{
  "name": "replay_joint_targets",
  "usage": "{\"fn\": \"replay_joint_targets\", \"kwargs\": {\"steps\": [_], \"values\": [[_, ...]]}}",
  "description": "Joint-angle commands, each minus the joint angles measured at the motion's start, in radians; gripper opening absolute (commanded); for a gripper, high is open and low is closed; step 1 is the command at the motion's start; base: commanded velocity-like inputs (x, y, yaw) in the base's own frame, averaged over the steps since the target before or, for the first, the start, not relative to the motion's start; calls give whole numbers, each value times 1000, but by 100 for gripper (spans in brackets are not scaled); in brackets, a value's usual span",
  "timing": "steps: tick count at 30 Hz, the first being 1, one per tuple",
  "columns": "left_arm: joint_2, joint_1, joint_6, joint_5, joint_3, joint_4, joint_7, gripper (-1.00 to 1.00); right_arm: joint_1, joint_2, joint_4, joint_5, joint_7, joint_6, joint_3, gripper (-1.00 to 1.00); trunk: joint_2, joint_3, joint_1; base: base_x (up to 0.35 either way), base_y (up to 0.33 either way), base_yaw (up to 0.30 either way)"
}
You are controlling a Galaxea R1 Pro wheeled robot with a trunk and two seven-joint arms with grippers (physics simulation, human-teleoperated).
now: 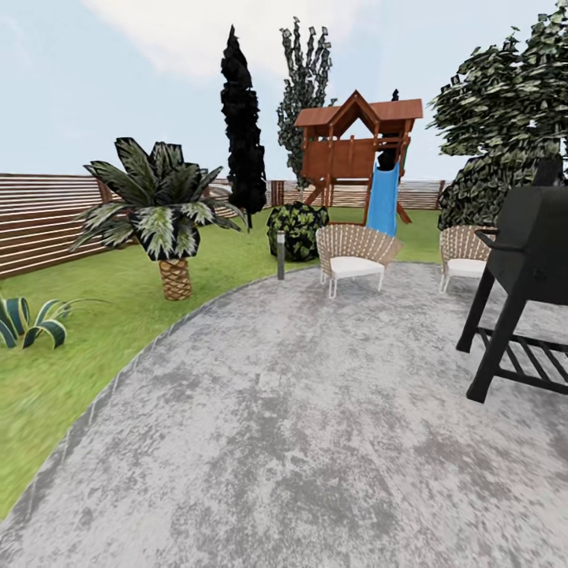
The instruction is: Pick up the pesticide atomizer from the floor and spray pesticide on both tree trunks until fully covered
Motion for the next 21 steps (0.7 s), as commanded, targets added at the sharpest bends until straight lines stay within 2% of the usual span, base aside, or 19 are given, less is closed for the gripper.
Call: {"fn": "replay_joint_targets", "kwargs": {"steps": [1, 21], "values": [[0, 0, -4, 0, 0, 0, 0, 100, -1, 0, 0, 0, 1, -1, -1, 100, -8, -5, 4, 0, 0, -261], [6, 0, -6, 4, 5, -2, 10, 100, -1, 1, -1, 0, 1, -1, 1, 100, -148, -92, 81, 0, 0, -214]]}}
